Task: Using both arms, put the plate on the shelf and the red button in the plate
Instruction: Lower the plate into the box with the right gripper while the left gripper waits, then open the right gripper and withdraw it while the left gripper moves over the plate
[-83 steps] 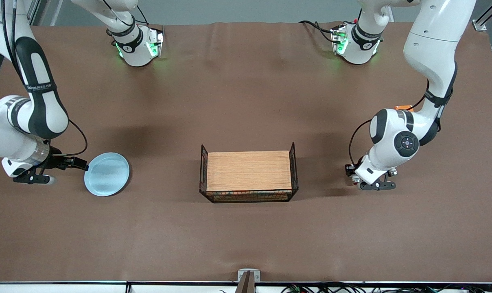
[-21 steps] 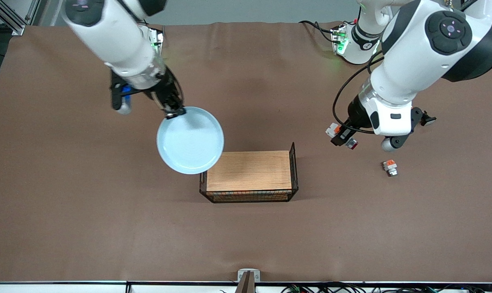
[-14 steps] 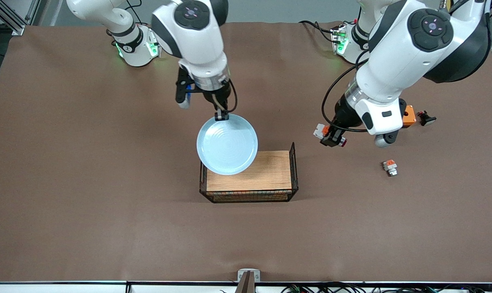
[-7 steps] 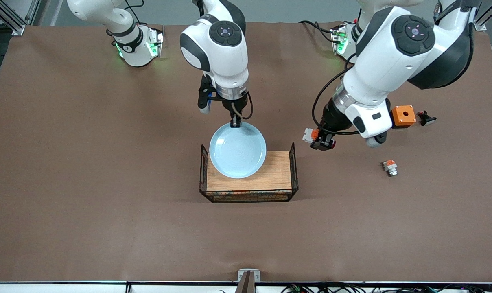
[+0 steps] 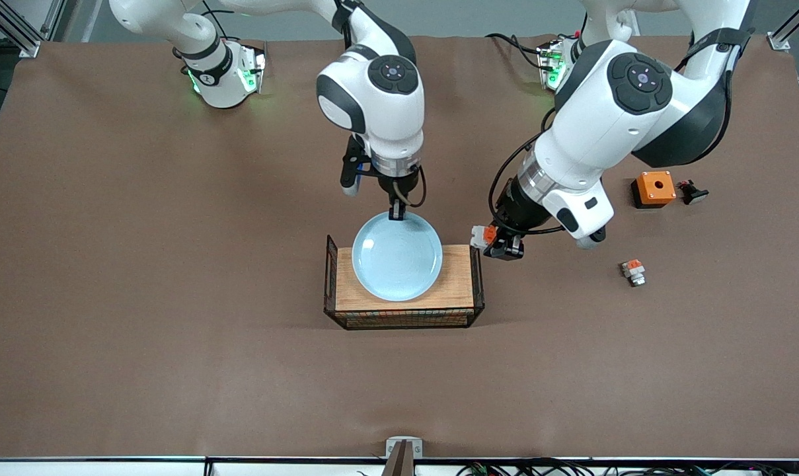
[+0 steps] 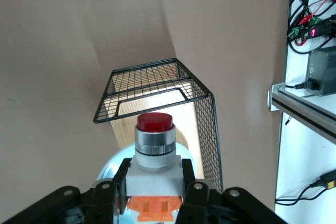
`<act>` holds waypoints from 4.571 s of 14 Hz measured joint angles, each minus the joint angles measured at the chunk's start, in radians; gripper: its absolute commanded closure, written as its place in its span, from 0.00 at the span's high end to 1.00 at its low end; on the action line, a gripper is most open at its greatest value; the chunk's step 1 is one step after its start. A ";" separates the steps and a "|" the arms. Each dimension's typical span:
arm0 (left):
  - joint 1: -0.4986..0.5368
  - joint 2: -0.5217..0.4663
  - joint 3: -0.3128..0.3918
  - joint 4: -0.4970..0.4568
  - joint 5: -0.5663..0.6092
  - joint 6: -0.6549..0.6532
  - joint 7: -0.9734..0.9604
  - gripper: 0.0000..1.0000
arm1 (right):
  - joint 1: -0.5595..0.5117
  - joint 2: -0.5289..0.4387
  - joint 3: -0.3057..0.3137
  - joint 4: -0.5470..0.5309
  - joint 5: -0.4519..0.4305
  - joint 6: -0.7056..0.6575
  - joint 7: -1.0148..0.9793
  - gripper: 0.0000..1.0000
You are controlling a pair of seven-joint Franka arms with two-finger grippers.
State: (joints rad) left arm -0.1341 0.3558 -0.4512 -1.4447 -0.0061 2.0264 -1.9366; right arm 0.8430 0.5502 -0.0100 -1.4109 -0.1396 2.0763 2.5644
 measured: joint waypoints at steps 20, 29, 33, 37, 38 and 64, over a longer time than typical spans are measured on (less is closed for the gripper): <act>-0.154 0.159 0.087 0.108 0.111 0.008 -0.187 0.39 | 0.002 0.062 -0.021 0.054 -0.049 0.000 0.002 1.00; -0.154 0.159 0.087 0.110 0.111 0.008 -0.187 0.39 | 0.001 0.090 -0.022 0.081 -0.088 0.000 0.002 1.00; -0.154 0.161 0.088 0.110 0.111 0.008 -0.187 0.39 | -0.010 0.124 -0.025 0.127 -0.100 0.000 0.001 1.00; -0.154 0.169 0.089 0.110 0.111 0.008 -0.187 0.39 | -0.021 0.136 -0.025 0.152 -0.092 0.000 0.002 1.00; -0.154 0.171 0.089 0.110 0.111 0.008 -0.187 0.39 | -0.021 0.136 -0.024 0.153 -0.071 -0.001 0.002 1.00; -0.455 0.262 0.289 0.157 0.111 0.147 -0.270 0.39 | -0.427 0.061 -0.021 0.374 0.294 -0.668 -0.996 1.00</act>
State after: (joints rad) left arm -0.5887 0.6180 -0.1624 -1.2878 0.1052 2.1733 -2.2066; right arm 0.4164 0.6109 -0.0310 -1.0365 0.1546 1.4082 1.5686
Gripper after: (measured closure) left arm 0.586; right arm 0.000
